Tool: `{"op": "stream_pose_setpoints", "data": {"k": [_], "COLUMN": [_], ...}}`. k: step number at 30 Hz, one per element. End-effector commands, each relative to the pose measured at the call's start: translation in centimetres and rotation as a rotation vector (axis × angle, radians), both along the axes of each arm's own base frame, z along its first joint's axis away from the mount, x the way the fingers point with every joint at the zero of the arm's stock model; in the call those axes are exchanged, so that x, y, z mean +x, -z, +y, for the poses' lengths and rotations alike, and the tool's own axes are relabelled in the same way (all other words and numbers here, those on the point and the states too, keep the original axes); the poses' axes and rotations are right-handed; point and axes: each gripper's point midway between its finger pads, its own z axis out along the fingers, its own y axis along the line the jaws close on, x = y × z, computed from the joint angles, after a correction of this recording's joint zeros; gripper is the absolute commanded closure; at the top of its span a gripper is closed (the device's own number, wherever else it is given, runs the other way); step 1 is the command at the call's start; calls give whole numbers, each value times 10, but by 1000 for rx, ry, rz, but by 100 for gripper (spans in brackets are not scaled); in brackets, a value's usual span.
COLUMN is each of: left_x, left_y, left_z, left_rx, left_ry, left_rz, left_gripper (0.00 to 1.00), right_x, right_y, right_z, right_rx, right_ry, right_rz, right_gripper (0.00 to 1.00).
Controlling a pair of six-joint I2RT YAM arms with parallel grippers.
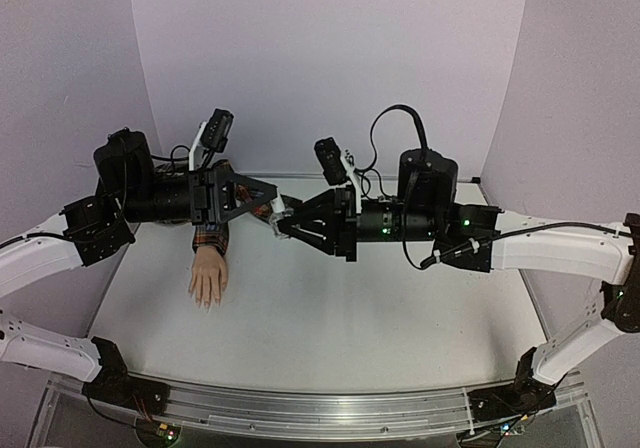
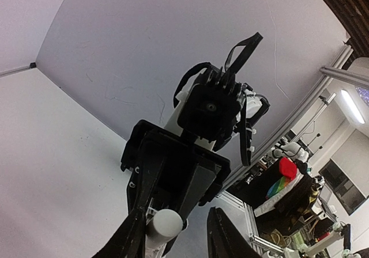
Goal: Paint the nails
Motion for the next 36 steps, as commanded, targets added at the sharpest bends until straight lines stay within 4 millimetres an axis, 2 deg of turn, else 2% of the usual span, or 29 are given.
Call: {"op": "stream_pose_setpoints", "data": {"k": [1,8,12,15,17,18,21,22,24,26,29,31,36], "left_x": [-7,-6,1,13,19,26,43,52,66,69,60,55,41], "left_y": [-15,-11,-13,-9,-7,-6,8,13,22,28,23,19,14], "left_z": [0,-1,-1,-2,-1,1,3,5,7,6,4,7,9], "left_rx": [-40,-17,-11,20,31,39,122,152,193,208,182,171,186], "left_ry": [44,45,5,-59,-101,-142,-279,-345,-427,-436,-385,-372,-299], "left_rz": [-54,-58,-58,-56,-51,-47,-34,-25,-1,13,14,29,109], "left_gripper": [68,66,88,96,99,100,100,100,99,92,67,53,40], "right_x": [2,10,16,30,54,76,115,122,125,122,108,96,64], "right_y": [-37,-35,-33,-31,-27,-24,-18,-16,-16,-14,-8,-4,2], "right_z": [1,4,7,6,2,-7,-36,-45,-46,-37,-20,-16,-6], "right_rx": [96,92,87,85,74,60,-12,-37,-53,-61,-69,-69,-86], "right_ry": [-4,24,45,125,281,451,888,981,1033,990,853,760,516], "right_rz": [-33,-27,-24,-19,-8,-4,-32,-38,-43,-51,-84,-117,-194], "right_gripper": [100,100,100,100,100,100,100,100,100,100,100,100,100]}}
